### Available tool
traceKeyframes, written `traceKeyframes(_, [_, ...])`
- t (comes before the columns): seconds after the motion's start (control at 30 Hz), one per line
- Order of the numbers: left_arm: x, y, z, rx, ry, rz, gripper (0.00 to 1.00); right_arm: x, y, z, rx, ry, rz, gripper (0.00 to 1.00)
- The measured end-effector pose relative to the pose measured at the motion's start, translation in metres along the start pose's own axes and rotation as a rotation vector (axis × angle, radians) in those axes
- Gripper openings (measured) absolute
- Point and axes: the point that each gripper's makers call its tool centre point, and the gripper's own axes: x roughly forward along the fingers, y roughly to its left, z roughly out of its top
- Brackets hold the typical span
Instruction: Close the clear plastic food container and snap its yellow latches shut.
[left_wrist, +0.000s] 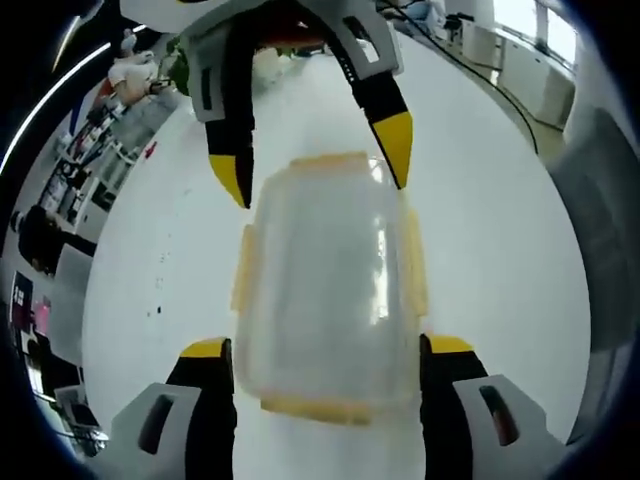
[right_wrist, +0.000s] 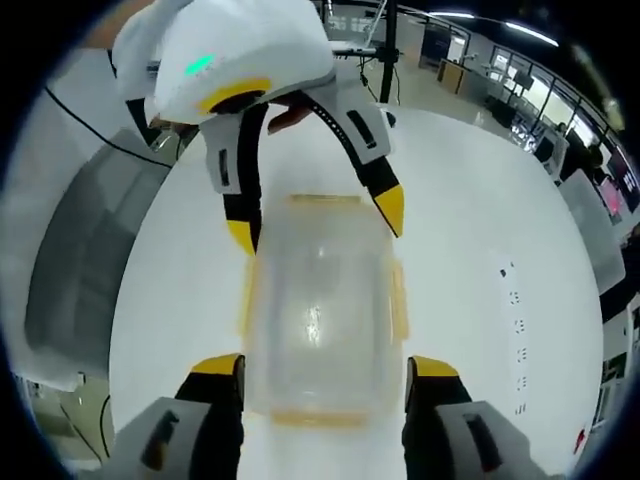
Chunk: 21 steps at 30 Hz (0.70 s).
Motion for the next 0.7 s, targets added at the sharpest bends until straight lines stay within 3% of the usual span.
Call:
traceKeyframes(0.33, [0.006,0.000,-0.002,0.001,0.010,-0.008,0.76,0.005,0.004,-0.004,0.000,-0.006,-0.014,0.70])
traceKeyframes(0.47, [0.009,0.000,-0.004,-0.002,0.011,-0.017,0.78,0.010,0.002,-0.011,-0.051,0.039,-0.057,0.72])
traceKeyframes(0.7, [0.013,0.002,-0.007,0.014,0.035,-0.009,0.79,0.016,0.001,-0.008,-0.044,0.022,-0.105,0.72])
